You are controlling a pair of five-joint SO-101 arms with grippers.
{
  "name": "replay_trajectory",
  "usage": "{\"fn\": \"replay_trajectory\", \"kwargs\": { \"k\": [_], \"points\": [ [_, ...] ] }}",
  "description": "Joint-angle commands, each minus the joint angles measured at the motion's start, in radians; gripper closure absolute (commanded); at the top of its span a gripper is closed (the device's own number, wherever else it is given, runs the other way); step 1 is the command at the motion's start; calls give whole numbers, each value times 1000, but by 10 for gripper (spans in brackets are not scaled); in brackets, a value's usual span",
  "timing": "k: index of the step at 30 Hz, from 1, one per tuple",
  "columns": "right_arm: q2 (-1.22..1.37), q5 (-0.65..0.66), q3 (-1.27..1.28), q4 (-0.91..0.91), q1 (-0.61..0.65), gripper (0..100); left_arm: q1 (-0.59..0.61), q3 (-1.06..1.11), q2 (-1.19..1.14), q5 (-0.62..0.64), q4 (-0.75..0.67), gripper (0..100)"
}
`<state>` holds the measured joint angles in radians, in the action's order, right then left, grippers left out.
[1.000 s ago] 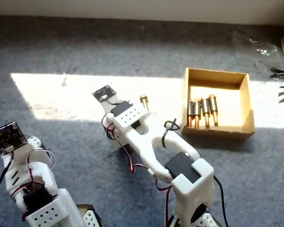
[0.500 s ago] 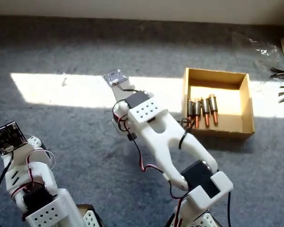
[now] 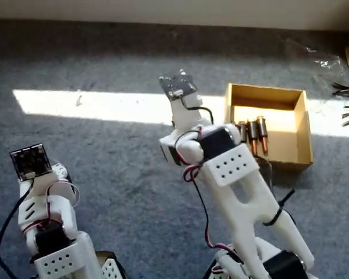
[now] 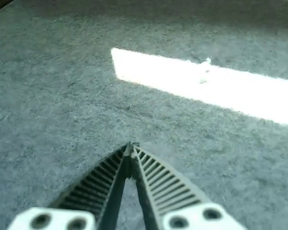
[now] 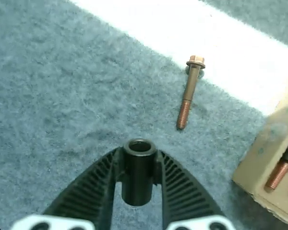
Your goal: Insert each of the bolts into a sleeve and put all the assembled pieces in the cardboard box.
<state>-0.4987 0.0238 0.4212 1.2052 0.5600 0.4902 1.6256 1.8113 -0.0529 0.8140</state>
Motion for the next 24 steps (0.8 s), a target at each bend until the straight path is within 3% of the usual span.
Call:
{"fn": "replay_trajectory", "kwargs": {
  "k": [1, 9, 24],
  "points": [
    [-134, 64, 45, 1, -35, 994, -105, -15, 7, -81, -18, 994],
    [-315, 69, 216, -51, -150, 994, -243, -111, 4, -112, -17, 994],
    [-495, 74, 565, -268, -162, 994, -400, -444, -12, -117, 81, 993]
  ]
}}
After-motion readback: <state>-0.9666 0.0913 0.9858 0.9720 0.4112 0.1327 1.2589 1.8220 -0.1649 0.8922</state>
